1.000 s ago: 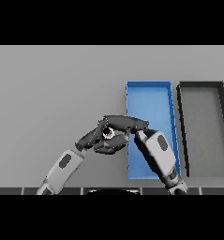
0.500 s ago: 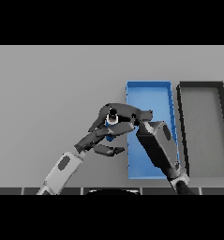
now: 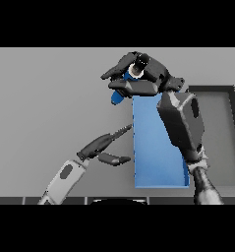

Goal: Pick up the blue pipe and place it into the blue bin.

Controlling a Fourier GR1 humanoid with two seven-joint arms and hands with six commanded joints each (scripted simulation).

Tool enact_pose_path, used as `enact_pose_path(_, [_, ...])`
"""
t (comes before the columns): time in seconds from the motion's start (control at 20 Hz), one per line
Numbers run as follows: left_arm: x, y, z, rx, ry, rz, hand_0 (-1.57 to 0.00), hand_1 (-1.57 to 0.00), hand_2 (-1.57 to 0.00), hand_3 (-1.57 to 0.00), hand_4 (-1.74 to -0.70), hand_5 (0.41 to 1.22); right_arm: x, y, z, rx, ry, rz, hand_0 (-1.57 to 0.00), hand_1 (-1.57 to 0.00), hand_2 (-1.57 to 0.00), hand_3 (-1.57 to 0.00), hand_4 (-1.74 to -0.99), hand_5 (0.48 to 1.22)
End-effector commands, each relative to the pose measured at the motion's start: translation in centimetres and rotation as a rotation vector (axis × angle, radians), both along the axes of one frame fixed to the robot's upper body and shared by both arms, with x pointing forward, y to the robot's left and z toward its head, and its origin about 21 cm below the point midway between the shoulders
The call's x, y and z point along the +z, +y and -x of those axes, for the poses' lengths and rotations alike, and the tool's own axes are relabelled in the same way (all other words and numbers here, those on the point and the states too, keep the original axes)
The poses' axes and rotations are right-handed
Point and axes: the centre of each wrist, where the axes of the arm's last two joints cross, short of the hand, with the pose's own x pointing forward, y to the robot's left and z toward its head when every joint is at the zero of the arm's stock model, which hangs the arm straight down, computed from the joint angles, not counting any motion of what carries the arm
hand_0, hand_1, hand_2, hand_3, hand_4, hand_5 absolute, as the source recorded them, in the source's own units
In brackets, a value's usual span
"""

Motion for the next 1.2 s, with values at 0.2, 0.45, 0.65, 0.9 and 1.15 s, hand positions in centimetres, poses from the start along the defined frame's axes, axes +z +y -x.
enact_pose_path(0.2, [-0.2,0.5,-0.1,0.005,0.019,-0.006,0.00,0.00,0.00,0.00,-0.89,0.483,-1.7,-3.5,-4.9,-0.248,0.104,0.082,-1.57,-1.57,-1.57,-1.57,-1.498,1.221])
enact_pose_path(0.45, [-0.4,0.8,-0.3,0.010,0.010,-0.015,0.00,0.00,0.00,0.00,-0.88,0.482,-8.2,-7.6,-7.7,-0.438,0.303,0.180,-1.57,-1.57,-1.57,-1.57,-1.499,1.221])
enact_pose_path(0.65, [0.1,1.0,0.0,0.002,-0.005,-0.010,0.00,0.00,0.00,0.00,-0.87,0.481,-13.0,-9.5,-7.6,-0.548,0.451,0.281,-1.57,-1.57,-1.57,-1.57,-1.499,1.221])
enact_pose_path(0.9, [-0.3,0.5,0.2,0.012,0.013,-0.008,0.00,0.00,0.00,0.00,-0.88,0.477,-18.1,-11.4,-6.5,-0.670,0.645,0.423,-1.57,-1.57,-1.57,-1.28,-1.547,1.221])
enact_pose_path(1.15, [0.1,0.5,-0.1,0.011,0.005,-0.007,0.00,0.00,0.00,0.00,-0.89,0.483,-22.2,-12.7,-6.0,-0.720,0.786,0.580,-1.57,-1.57,-1.57,-0.81,-1.617,1.199])
